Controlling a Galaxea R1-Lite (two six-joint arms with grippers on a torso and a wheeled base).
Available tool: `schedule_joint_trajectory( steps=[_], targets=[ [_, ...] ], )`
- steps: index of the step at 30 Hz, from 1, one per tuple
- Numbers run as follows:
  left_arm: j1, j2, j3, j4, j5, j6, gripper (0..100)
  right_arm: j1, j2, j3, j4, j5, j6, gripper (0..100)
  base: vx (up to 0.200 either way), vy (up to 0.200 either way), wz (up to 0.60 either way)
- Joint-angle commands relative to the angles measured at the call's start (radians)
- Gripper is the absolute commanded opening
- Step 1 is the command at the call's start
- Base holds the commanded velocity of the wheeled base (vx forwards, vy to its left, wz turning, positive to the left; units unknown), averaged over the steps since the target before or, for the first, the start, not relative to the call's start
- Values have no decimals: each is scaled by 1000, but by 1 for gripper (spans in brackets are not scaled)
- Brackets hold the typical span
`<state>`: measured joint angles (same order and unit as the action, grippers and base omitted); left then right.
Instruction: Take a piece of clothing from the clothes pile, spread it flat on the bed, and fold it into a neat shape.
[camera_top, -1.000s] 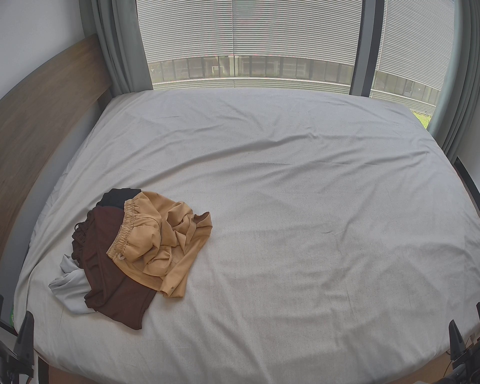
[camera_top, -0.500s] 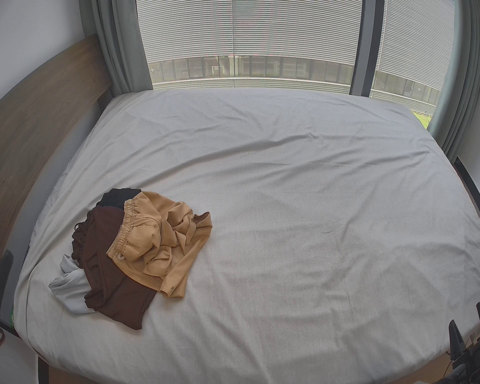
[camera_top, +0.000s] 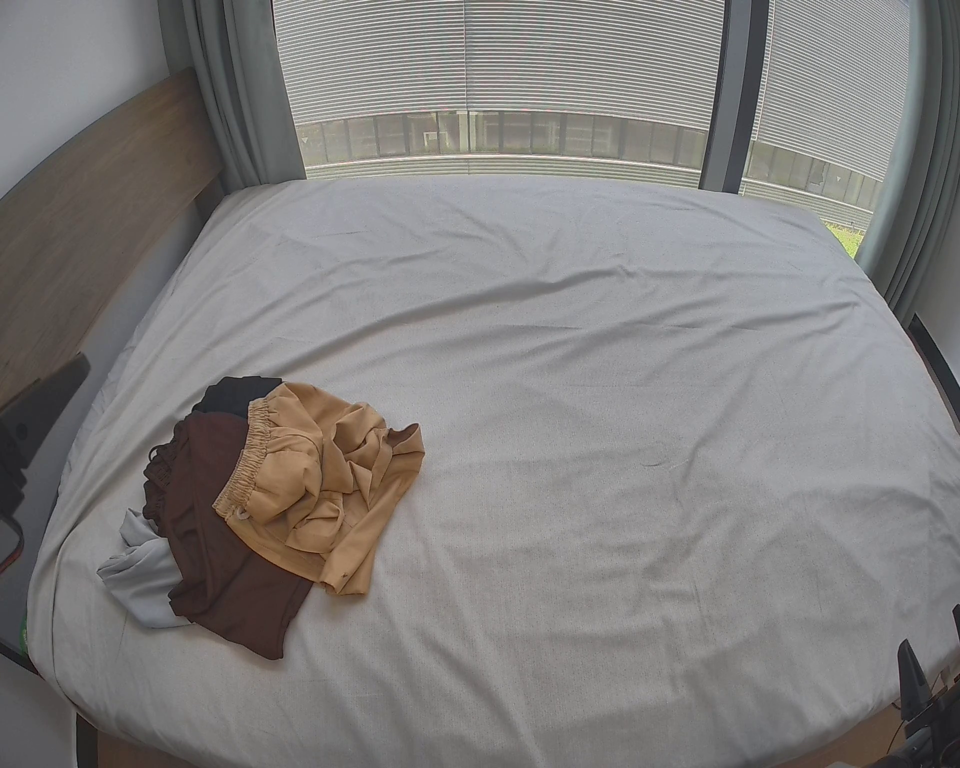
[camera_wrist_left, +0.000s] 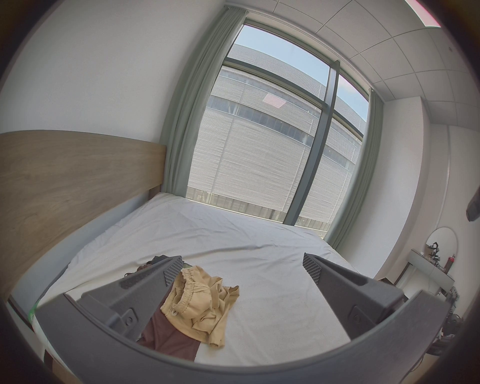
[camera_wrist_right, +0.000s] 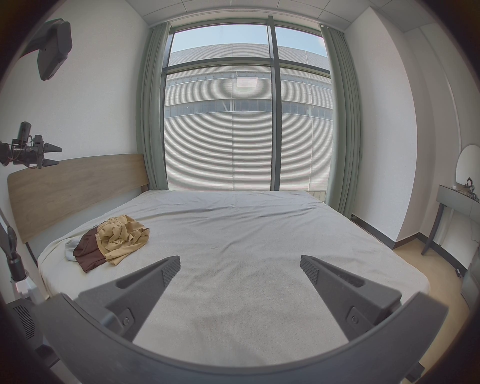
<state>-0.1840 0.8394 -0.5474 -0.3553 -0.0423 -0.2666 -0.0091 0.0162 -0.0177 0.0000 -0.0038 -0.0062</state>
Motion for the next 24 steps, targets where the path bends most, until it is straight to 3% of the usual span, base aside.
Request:
schedule_joint_trajectory(
  steps=[1, 24],
  targets=[
    [-28, 90, -5, -24, 1, -2, 100, 0, -7, 16, 0, -1, 0, 100, 0, 0, 0],
    [-32, 95, -11, -27, 2, 4, 100, 0, -7, 16, 0, -1, 0, 100, 0, 0, 0]
  ],
)
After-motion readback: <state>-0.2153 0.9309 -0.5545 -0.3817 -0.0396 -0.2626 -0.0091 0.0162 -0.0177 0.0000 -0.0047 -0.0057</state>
